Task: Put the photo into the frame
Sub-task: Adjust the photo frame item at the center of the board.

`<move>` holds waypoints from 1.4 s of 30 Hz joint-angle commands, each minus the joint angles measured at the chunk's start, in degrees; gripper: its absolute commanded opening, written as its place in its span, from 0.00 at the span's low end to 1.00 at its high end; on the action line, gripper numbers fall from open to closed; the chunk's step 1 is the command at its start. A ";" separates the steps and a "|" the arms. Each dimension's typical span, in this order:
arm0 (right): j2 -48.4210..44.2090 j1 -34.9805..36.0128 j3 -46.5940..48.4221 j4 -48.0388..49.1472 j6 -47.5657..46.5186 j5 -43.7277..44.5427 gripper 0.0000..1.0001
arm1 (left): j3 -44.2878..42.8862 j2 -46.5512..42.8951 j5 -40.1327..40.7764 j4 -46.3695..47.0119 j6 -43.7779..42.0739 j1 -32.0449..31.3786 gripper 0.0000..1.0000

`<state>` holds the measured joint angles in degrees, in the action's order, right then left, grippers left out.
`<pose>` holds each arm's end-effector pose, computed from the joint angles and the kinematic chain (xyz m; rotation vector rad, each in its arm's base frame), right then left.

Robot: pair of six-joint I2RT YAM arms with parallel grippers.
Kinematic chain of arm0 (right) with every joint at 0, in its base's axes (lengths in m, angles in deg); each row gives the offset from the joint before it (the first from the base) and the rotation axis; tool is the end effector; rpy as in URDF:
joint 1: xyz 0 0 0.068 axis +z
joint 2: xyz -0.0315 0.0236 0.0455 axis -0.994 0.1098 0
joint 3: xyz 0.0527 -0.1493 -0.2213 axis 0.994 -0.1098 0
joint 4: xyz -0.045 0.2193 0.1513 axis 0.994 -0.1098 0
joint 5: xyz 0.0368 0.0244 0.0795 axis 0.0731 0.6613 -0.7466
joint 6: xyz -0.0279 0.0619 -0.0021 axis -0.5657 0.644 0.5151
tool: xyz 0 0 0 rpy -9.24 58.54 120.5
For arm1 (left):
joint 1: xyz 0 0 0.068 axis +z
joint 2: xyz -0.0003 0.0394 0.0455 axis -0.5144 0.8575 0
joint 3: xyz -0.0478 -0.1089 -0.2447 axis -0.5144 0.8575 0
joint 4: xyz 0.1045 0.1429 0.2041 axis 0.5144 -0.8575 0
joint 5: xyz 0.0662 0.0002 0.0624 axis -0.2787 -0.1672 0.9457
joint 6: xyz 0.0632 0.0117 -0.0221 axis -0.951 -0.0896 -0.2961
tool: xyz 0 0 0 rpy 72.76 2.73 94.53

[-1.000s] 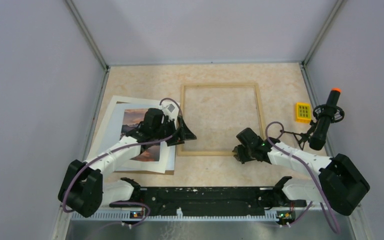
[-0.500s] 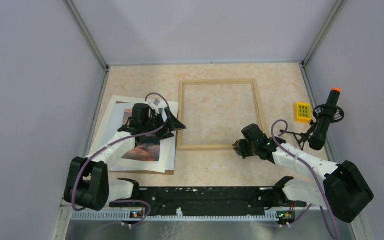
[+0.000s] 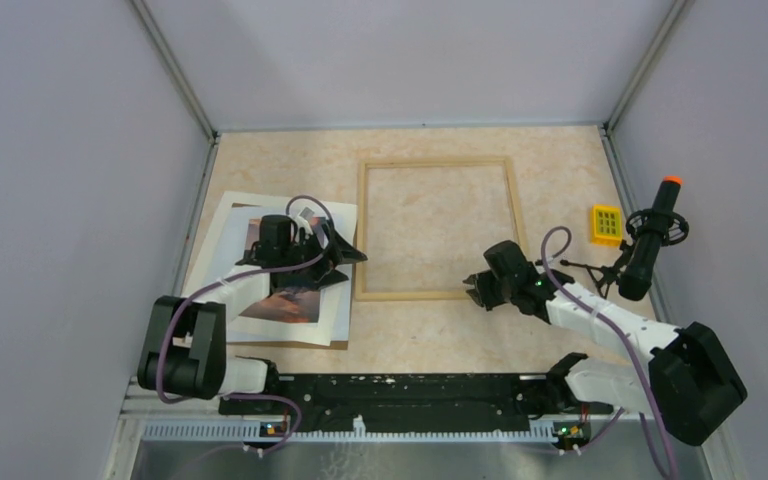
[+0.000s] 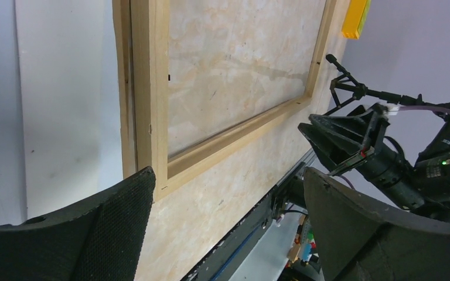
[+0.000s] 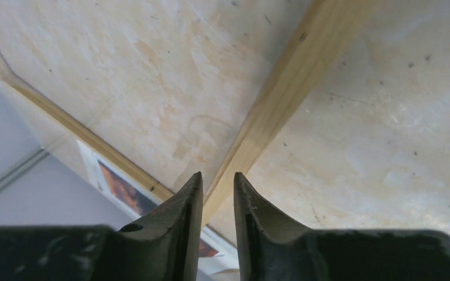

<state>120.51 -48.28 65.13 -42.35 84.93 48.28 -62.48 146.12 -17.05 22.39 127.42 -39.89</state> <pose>0.1833 0.1199 0.1533 1.6781 2.1445 0.7253 0.2613 -0.0775 0.1539 -0.4356 2.4158 -1.3163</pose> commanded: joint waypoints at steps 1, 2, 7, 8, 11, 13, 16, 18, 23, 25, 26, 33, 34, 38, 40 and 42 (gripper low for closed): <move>3.10 -0.86 7.65 -1.26 -21.30 2.06 0.34 | -2.15 -2.38 0.18 -0.69 -4.54 0.14 0.98; 4.44 -0.89 9.56 -1.78 -28.24 1.86 0.41 | -2.91 -2.60 0.44 -2.07 -5.97 0.14 0.98; 9.26 -2.02 16.62 -5.23 -56.30 -0.12 0.63 | -4.82 -2.45 -0.70 -5.07 -9.47 0.01 0.98; 10.06 -2.21 17.59 -5.42 -62.71 -1.25 0.66 | -5.29 -1.85 -1.29 -5.05 -10.08 -0.22 0.98; 14.00 -2.48 24.76 -13.88 -80.24 1.02 0.74 | -7.60 0.23 -2.28 -6.78 -12.31 -1.13 0.98; 17.22 -2.61 28.67 -20.24 -83.71 10.32 0.77 | -9.24 1.60 -2.49 -7.95 -13.61 -1.98 0.98; 20.01 -8.23 29.82 -20.86 -85.57 10.67 0.77 | -11.66 3.71 -1.89 -9.94 -15.55 -2.94 0.98; 21.13 -12.64 29.64 -17.26 -87.30 3.95 0.72 | -13.28 5.12 -2.04 -11.08 -16.52 -3.11 0.98; 23.86 -19.00 30.79 -9.53 -89.62 -3.17 0.84 | -21.31 10.77 -0.86 -17.46 -20.25 -3.37 0.97; 26.75 -21.11 33.63 -7.51 -91.42 -5.68 0.88 | -23.52 12.53 0.58 -18.32 -20.24 -3.38 0.96; 28.76 -21.78 35.92 -6.80 -92.34 -6.30 0.89 | -24.35 13.39 1.23 -18.17 -19.65 -3.38 0.96; 47.92 -25.27 58.91 -1.15 -90.75 -7.73 0.92 | -28.78 20.27 7.09 -12.99 -14.13 -4.13 0.93; 50.94 -26.17 62.48 -1.31 -89.56 -8.06 0.92 | -30.27 21.58 8.76 -13.44 -14.11 -4.28 0.90; 61.23 -28.92 75.05 -2.40 -87.86 -8.84 0.83 | -38.01 28.03 13.64 -17.52 -15.87 -4.52 0.81; 64.27 -30.20 79.28 -3.42 -89.20 -7.85 0.78 | -41.74 31.06 14.64 -19.64 -16.73 -4.67 0.75; 67.09 -31.61 82.52 -3.01 -90.65 -8.61 0.76 | -44.32 33.53 16.04 -20.39 -17.85 -4.93 0.74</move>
<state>183.75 -77.22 140.93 -45.45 -4.29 40.20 -101.01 176.39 -5.60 4.01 111.79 -44.41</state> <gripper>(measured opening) 0.775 0.753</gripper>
